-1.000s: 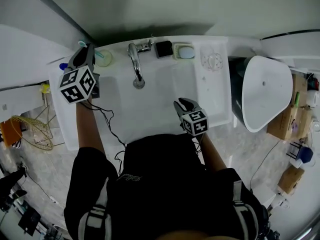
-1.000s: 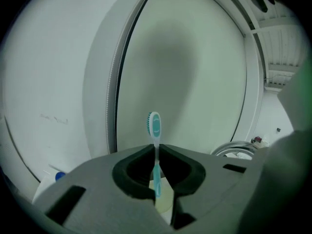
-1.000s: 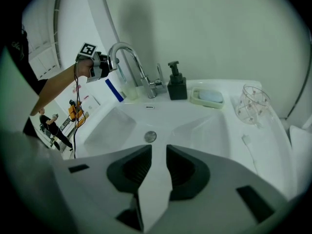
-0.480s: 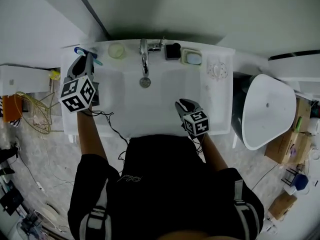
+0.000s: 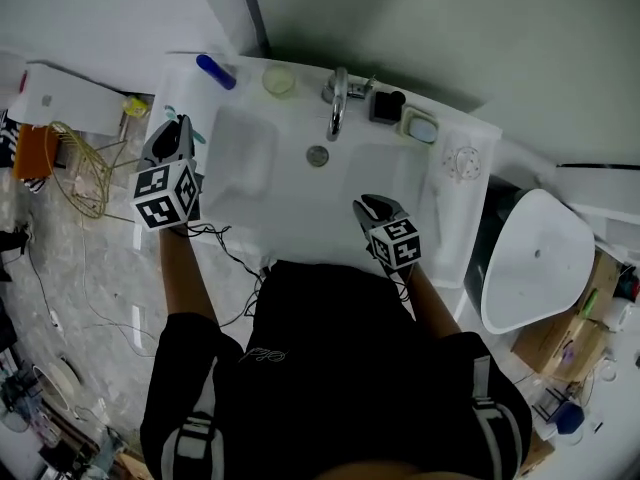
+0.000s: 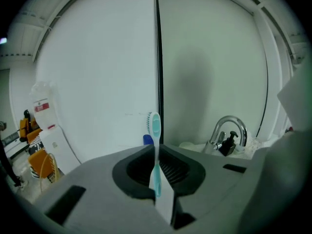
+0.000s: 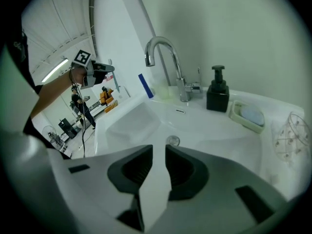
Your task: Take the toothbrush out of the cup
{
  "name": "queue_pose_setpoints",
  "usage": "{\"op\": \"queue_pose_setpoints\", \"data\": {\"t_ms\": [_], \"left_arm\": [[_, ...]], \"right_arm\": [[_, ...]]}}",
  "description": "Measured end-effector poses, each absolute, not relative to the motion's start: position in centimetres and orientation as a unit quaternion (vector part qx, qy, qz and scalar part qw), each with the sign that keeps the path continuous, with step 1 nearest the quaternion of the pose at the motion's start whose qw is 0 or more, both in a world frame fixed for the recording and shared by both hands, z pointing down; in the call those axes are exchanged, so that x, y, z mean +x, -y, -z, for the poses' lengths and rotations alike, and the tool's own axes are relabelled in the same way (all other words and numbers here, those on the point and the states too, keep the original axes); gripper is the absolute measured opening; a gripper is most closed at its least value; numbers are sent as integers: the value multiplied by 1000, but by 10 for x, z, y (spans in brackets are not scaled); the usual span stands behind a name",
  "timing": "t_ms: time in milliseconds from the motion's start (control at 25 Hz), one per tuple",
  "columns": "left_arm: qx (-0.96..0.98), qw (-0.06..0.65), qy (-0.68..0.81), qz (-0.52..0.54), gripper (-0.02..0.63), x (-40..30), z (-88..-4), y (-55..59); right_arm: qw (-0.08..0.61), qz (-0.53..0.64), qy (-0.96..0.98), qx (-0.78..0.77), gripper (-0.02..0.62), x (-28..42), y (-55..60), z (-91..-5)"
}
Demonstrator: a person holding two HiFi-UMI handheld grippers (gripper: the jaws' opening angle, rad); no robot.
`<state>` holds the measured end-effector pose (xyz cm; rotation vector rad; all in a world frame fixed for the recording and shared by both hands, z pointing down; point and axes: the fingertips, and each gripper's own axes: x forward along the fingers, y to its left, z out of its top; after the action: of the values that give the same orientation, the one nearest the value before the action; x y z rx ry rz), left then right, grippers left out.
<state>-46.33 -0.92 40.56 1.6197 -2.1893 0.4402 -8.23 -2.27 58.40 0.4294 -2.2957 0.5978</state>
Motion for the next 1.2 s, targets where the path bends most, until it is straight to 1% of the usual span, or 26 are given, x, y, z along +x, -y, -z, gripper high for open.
{"op": "queue_pose_setpoints", "data": {"t_ms": [200, 560, 840, 1200], "left_arm": [[544, 215, 787, -196, 32, -481, -432, -30], [505, 244, 771, -302, 32, -504, -496, -77], [478, 300, 741, -364, 32, -527, -581, -97], [446, 308, 732, -412, 34, -547, -633, -91]], "right_arm": [[364, -220, 896, 128, 86, -109, 13, -589], [361, -193, 909, 82, 83, -151, -2, -594], [374, -203, 901, 83, 81, -159, -10, -601], [383, -213, 893, 104, 80, -156, 0, -609]]}}
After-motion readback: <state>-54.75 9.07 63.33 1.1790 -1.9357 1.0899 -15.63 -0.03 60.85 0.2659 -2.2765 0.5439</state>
